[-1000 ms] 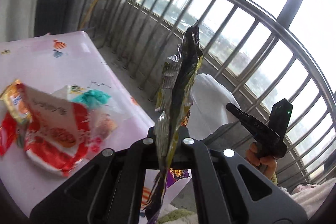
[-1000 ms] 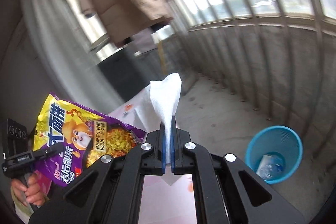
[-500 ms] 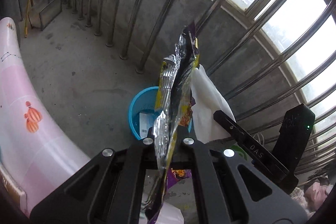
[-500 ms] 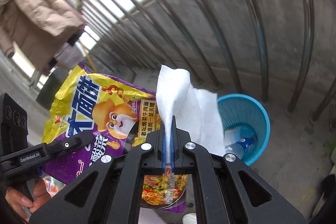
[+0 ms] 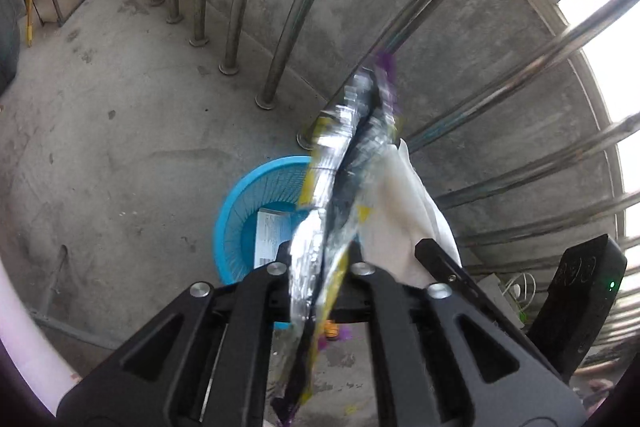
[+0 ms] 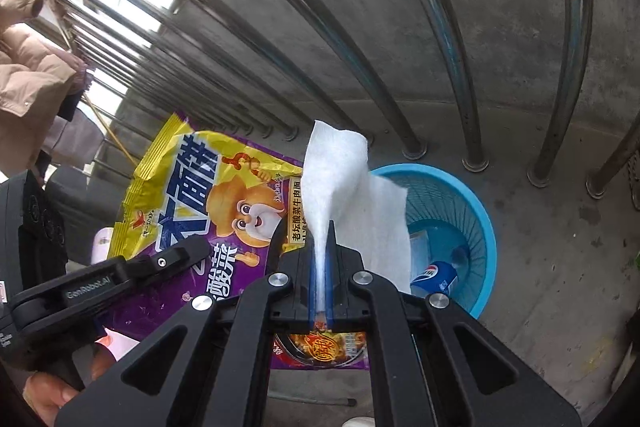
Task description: Collect trash
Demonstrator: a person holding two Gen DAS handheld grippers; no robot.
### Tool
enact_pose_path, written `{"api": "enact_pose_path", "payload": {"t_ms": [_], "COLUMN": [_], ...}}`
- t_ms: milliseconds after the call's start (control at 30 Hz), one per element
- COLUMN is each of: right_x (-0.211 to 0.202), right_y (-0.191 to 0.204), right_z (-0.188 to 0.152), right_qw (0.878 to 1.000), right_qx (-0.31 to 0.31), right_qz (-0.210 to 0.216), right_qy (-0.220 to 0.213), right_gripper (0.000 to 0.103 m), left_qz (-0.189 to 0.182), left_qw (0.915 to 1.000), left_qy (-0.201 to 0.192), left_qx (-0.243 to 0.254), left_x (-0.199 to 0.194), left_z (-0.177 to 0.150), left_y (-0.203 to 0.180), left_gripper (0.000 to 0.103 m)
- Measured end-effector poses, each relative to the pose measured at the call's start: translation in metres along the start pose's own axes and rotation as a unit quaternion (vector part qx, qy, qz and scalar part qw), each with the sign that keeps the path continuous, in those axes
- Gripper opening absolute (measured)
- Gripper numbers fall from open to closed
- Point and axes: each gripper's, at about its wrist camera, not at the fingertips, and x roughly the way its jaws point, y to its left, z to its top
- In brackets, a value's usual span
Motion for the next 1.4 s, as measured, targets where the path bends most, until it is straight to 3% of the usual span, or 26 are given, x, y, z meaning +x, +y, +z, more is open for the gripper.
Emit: {"api": "enact_pose_path", "payload": {"t_ms": [33, 100, 133, 200, 300, 467, 667, 833, 967, 1133, 1267, 1333, 1400], "right_x": [0.012, 0.028, 0.035, 0.038, 0.035, 0.035, 0.027, 0.030, 0.040, 0.076, 0.120, 0.141, 0.154], "right_y": [-0.004, -0.007, -0.009, -0.009, -0.008, -0.012, -0.021, -0.027, 0.000, 0.047, 0.061, 0.061, 0.059], "right_z": [0.002, 0.001, 0.001, -0.002, -0.004, -0.002, -0.001, -0.012, -0.040, -0.070, -0.075, -0.074, -0.067], "right_qw": [1.000, 0.999, 0.998, 0.997, 0.997, 0.998, 0.999, 0.999, 0.996, 0.970, 0.940, 0.927, 0.925], "right_qx": [-0.006, -0.022, -0.029, -0.045, -0.057, -0.053, -0.028, -0.017, -0.077, -0.219, -0.282, -0.291, -0.288], "right_qz": [-0.009, -0.032, -0.038, -0.050, -0.051, -0.041, -0.032, -0.036, -0.037, -0.083, -0.183, -0.226, -0.236], "right_qy": [0.011, 0.033, 0.038, 0.033, 0.020, 0.013, 0.001, 0.022, 0.034, 0.067, 0.055, 0.066, 0.074], "right_gripper": [0.005, 0.011, 0.025, 0.041, 0.051, 0.051, 0.051, 0.051, 0.051, 0.063, 0.063, 0.046, 0.033], "left_qz": [0.004, 0.014, 0.013, 0.004, 0.000, 0.002, -0.012, -0.001, 0.028, 0.070, 0.112, 0.138, 0.157], "left_qw": [0.9999, 0.9997, 0.9998, 0.9998, 0.9998, 0.9992, 0.9968, 0.9913, 0.9842, 0.9759, 0.9605, 0.9516, 0.9459], "left_qy": [0.009, 0.012, 0.008, 0.007, 0.000, -0.031, -0.076, -0.131, -0.172, -0.206, -0.255, -0.273, -0.280], "left_qx": [-0.007, -0.015, -0.016, -0.017, -0.021, -0.024, -0.021, 0.004, 0.031, 0.017, -0.005, -0.029, -0.050], "left_x": [0.007, 0.016, 0.016, 0.014, 0.005, -0.023, -0.084, -0.168, -0.236, -0.309, -0.361, -0.383, -0.398], "left_z": [0.001, 0.001, 0.000, -0.002, -0.005, -0.007, -0.017, -0.047, -0.084, -0.141, -0.198, -0.228, -0.251], "left_y": [0.000, -0.001, -0.001, -0.002, -0.001, 0.000, 0.002, 0.014, 0.031, 0.067, 0.095, 0.111, 0.126], "left_gripper": [0.036, 0.049, 0.049, 0.051, 0.052, 0.052, 0.055, 0.058, 0.064, 0.066, 0.068, 0.068, 0.068]}}
